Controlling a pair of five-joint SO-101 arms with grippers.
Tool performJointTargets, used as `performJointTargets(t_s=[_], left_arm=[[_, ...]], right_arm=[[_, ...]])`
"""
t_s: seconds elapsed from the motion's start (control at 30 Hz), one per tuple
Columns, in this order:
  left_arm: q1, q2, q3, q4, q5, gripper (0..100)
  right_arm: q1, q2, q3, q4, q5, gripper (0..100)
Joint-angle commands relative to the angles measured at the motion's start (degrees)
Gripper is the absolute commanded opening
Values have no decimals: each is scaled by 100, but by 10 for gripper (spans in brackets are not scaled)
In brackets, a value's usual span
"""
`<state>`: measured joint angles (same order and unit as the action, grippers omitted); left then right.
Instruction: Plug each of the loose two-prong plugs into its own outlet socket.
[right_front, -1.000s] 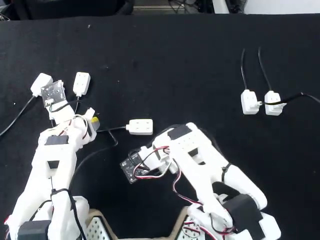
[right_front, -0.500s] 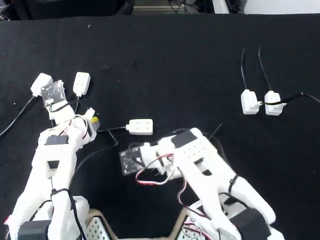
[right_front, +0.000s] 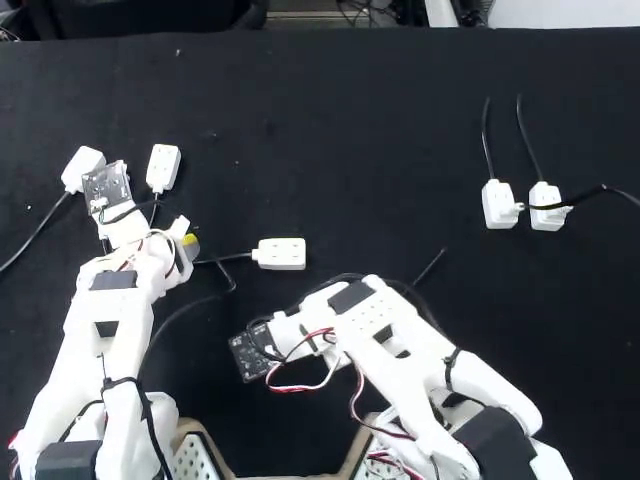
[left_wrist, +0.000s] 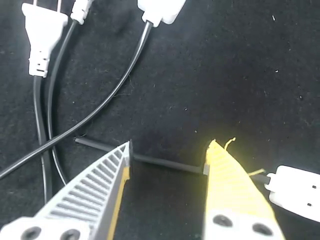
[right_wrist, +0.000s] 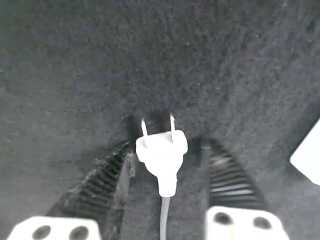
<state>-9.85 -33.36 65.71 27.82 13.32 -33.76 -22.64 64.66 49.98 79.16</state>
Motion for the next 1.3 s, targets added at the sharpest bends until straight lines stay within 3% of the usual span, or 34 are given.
performJointTargets(t_s=[0.0, 0.2, 0.3, 0.43, 0.6, 0.77, 0.97, 1.27], left_arm=[[-57, -185, -259, -35, 62, 245], [-57, -185, -251, -35, 62, 245], [-57, -185, -259, -35, 62, 245], [-13, -185, -242, -35, 62, 245], [-48, -176, -224, -35, 62, 245], [-48, -176, -224, -35, 62, 245], [-48, -167, -224, -35, 62, 245], [-57, -167, -215, -35, 62, 245]], right_arm=[[158, -57, -312, -44, -422, 34], [905, -919, -356, 448, -1600, 11], [1064, -1218, -365, 800, -2567, 15], [1204, -1042, -549, 985, -3270, 15], [1257, -171, -734, 659, -3341, 28], [1275, 382, -1138, 615, -3341, 145], [1644, 268, -1895, 1477, -3376, 98], [1723, 743, -1455, 633, -3367, 96]])
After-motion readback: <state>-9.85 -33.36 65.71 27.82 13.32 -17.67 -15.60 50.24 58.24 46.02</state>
